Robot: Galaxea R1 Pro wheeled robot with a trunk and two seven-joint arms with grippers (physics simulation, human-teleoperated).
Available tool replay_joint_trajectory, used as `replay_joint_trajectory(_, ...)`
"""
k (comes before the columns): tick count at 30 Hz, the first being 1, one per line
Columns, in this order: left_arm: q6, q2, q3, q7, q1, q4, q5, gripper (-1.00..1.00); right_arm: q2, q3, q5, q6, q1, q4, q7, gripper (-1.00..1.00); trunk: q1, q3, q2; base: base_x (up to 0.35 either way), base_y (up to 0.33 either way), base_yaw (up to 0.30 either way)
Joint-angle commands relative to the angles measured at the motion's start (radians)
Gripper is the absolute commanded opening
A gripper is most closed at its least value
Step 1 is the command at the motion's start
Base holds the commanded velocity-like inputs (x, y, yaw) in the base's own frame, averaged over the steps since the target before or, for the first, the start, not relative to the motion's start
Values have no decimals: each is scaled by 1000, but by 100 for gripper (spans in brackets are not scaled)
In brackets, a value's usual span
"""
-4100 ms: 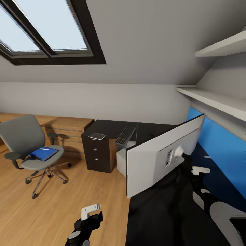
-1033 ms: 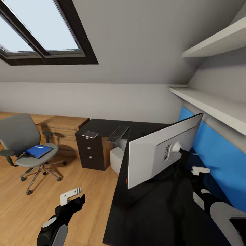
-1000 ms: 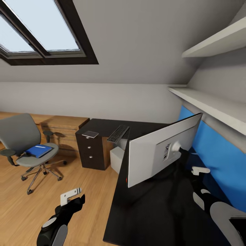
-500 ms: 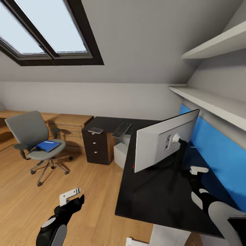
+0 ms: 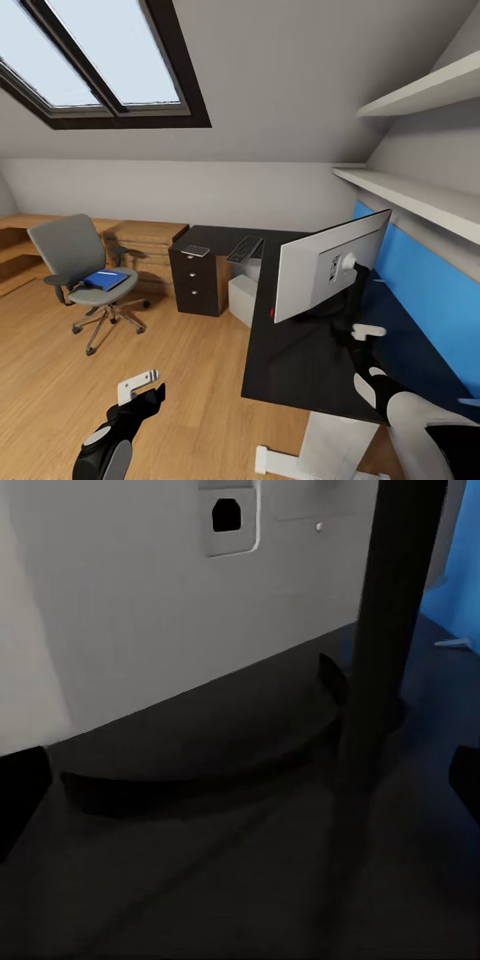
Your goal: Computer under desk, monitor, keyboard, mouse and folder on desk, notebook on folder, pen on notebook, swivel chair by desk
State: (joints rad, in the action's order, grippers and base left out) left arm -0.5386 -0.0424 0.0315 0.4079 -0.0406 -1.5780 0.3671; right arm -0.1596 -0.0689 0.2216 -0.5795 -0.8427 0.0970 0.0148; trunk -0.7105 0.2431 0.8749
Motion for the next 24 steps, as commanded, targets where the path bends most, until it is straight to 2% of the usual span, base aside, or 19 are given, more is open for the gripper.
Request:
replay_joint_trajectory(1, -2, 0, 2, 10, -1, 1, 10, 100, 8, -7, 10, -2, -1, -1, 1, 100, 0, 1, 1, -20, 16, 0)
replay_joint_trajectory(3, 0, 0, 3, 11, -1, 9, 9, 100, 21, -8, 9, 3, -2, -1, -2, 100, 0, 1, 1, -13, 11, 0)
replay_joint_trajectory(4, 1, -1, 6, 16, -1, 38, 8, 100, 48, -4, 18, 115, -2, 25, -9, 100, 0, 1, 1, -1, 1, 0)
replay_joint_trajectory(6, 2, -2, 6, 18, -1, 48, 6, 100, 52, 1, 21, 246, -1, 120, -20, 100, 0, 1, 1, 0, 0, 0)
replay_joint_trajectory(8, 2, -2, 7, 18, -1, 51, 6, 100, 52, 3, 21, 325, 3, 187, -32, 100, 0, 1, 1, 0, 0, 0)
replay_joint_trajectory(9, 2, -2, 8, 18, -1, 54, 6, 100, 52, 4, 21, 504, 57, 372, -79, 100, 0, 1, 1, 0, 0, 0)
replay_joint_trajectory(10, 2, -2, 8, 18, -1, 56, 6, 100, 52, 5, 21, 614, 122, 535, -130, 100, 0, 1, 1, 0, 0, 0)
replay_joint_trajectory(12, 2, -3, 8, 17, -1, 57, 7, 100, 54, 2, 22, 742, 253, 822, -243, 100, 0, 1, 1, 0, 0, 0)
replay_joint_trajectory(13, 2, -3, 8, 17, -1, 58, 7, 100, 54, 0, 22, 760, 288, 889, -276, 100, 0, 1, 1, 0, 0, 0)
replay_joint_trajectory(15, 2, -3, 9, 17, -1, 63, 6, 100, 63, -22, 22, 806, 408, 1118, -406, 100, 0, 1, 1, 0, 0, 0)
replay_joint_trajectory(16, 3, -3, 9, 16, -1, 67, 6, 100, 82, -58, 19, 821, 463, 1228, -482, 100, 0, 1, 1, 0, 6, 0)
replay_joint_trajectory(17, 3, -4, 10, 15, -1, 69, 5, 100, 103, -103, 14, 828, 492, 1287, -547, 100, 0, 1, 1, 0, 82, 0)
replay_joint_trajectory(19, 3, -4, 10, 13, -1, 71, 5, 100, 117, -135, 13, 830, 506, 1315, -603, 100, 0, 1, 1, 0, 146, 0)
replay_joint_trajectory(21, 3, -4, 10, 12, -1, 71, 5, 100, 126, -149, 13, 830, 512, 1324, -631, 100, 0, 1, 1, 0, 209, 0)
replay_joint_trajectory(22, 3, -4, 10, 12, -1, 72, 5, 100, 150, -165, 12, 830, 515, 1332, -656, 100, 0, 1, 1, 0, 256, 0)
replay_joint_trajectory(23, 3, -4, 12, 11, -1, 72, 6, 100, 185, -177, 8, 829, 513, 1335, -669, 100, 0, 1, 1, 0, 275, 0)
replay_joint_trajectory(24, 3, -4, 13, 11, -1, 73, 6, 100, 195, -179, 6, 828, 511, 1336, -672, 100, 0, 1, 1, 0, 278, 0)
